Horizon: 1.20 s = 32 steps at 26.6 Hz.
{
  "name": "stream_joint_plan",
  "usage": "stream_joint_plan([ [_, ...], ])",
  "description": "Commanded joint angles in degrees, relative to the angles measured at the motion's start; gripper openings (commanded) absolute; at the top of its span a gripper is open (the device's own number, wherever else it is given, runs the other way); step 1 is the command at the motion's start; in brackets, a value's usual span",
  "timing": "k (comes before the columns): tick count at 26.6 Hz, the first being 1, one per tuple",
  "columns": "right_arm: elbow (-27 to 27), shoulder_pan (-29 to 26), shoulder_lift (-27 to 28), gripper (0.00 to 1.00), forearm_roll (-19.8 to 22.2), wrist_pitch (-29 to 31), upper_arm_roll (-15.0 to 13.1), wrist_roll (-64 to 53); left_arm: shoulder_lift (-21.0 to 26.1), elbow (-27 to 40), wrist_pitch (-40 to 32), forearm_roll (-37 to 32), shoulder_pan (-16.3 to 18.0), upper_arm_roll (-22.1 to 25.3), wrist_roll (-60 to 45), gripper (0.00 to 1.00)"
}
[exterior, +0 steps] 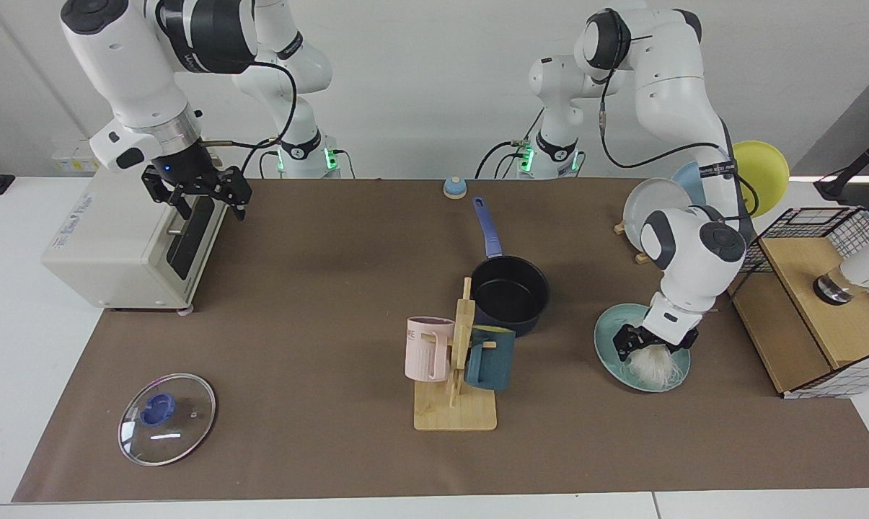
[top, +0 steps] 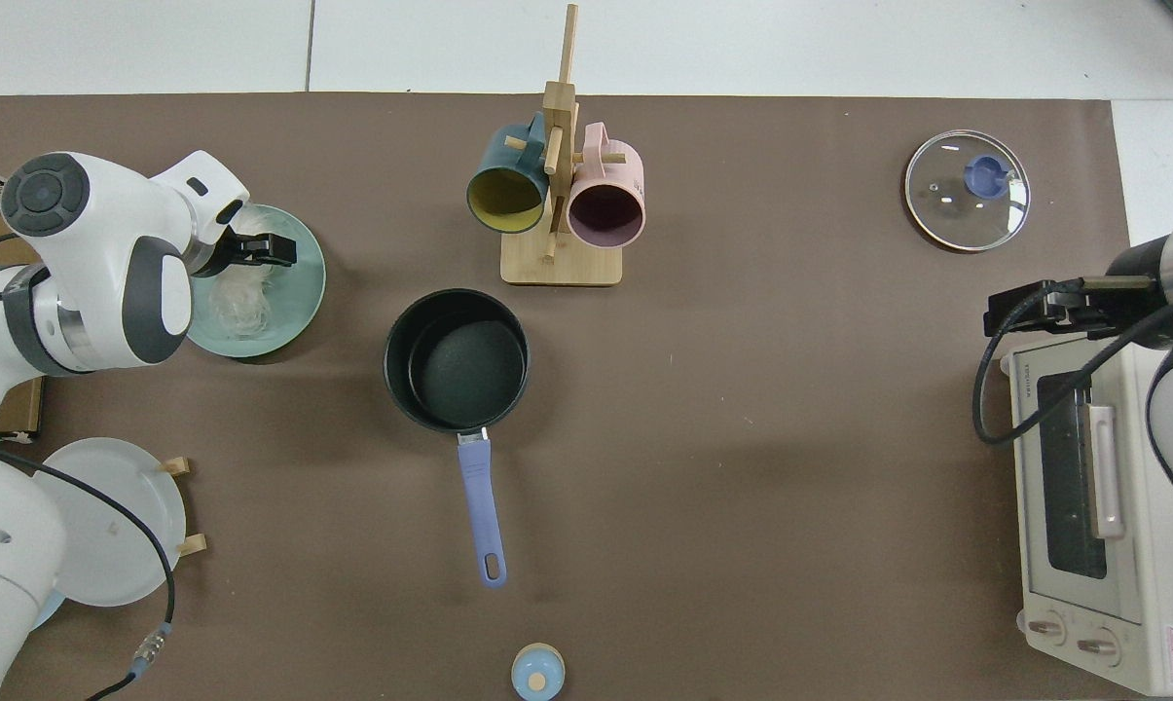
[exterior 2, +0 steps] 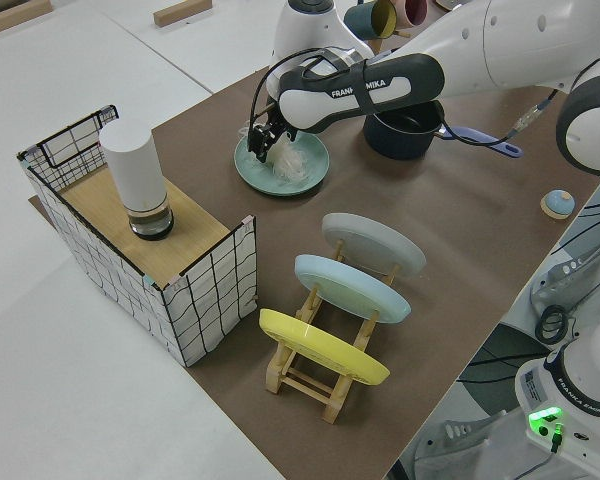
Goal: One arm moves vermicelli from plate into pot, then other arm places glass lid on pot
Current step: 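Lower the left gripper and grasp the white vermicelli, then lift the vermicelli with the left gripper while the right gripper grasps the lid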
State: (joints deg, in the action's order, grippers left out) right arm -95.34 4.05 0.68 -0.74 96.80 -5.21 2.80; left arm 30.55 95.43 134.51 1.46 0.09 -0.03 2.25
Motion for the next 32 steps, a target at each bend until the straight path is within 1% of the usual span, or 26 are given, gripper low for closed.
stream_joint_plan([
  [1, -0.6, -0.8, -0.5, 0.99, 0.0, 0.1, 0.3, -1.4, -1.1, 2.1, 1.5, 1.0, -0.2, 0.5, 0.6, 0.70],
  [2, -0.5, -0.8, -0.4, 0.99, 0.0, 0.2, 0.3, -1.4, -1.1, 2.1, 1.5, 1.0, -0.1, 0.5, 0.6, 0.49],
  [3, -0.2, -0.8, -0.2, 0.99, 0.0, 0.4, 0.3, -1.3, -1.1, 2.1, 1.5, 1.0, -0.1, 0.5, 0.5, 0.30],
  [5, 0.6, -0.9, 0.3, 0.99, 0.0, 0.8, 0.3, -1.2, -1.1, 2.3, 1.5, 1.0, 0.0, 0.5, 0.5, 0.00],
  [9, 4.1, -1.1, 2.5, 0.99, 0.1, 0.9, 0.2, -1.3, -1.0, 2.1, 1.3, 1.0, 0.1, 0.5, 0.5, 0.00],
  [14, 5.2, -1.1, 3.4, 0.99, -0.1, 0.8, 0.3, -1.4, -1.1, 1.4, -0.4, 0.9, 0.2, 0.4, 0.6, 0.00],
  [16, 7.5, -1.1, 5.7, 0.99, 0.0, 0.1, 0.1, -1.4, -1.3, 0.6, -1.4, 0.6, 0.2, 0.5, 0.6, 0.00],
  [19, 15.1, -1.1, 10.9, 0.99, 0.1, -1.5, 0.1, -1.4, -2.0, -1.1, -4.7, 0.4, 0.2, 0.5, 0.7, 0.00],
  [23, 28.7, -1.2, 21.3, 1.00, 0.0, -4.9, -0.3, -1.5, -4.7, -2.0, -8.3, 0.0, -0.1, 0.5, 1.4, 0.00],
  [24, 31.0, -1.3, 23.9, 1.00, 0.0, -5.1, -0.3, -1.5, -5.6, -2.0, -9.0, 0.0, -0.2, 0.5, 1.7, 0.00],
  [28, 38.8, -3.2, 31.5, 1.00, -0.1, -4.6, 0.1, -2.6, -9.3, -2.1, -12.9, -0.1, -0.7, 0.6, 1.8, 0.00],
  [30, 41.5, -4.0, 34.4, 1.00, -0.2, -4.1, 0.2, -4.4, -11.1, -2.1, -14.7, -0.6, -1.0, 0.5, 1.9, 0.00],
  [32, 43.0, -4.9, 36.9, 1.00, -0.2, -2.8, 0.2, -6.3, -12.9, -2.1, -15.9, -2.8, -1.1, 0.2, 1.9, 0.00],
])
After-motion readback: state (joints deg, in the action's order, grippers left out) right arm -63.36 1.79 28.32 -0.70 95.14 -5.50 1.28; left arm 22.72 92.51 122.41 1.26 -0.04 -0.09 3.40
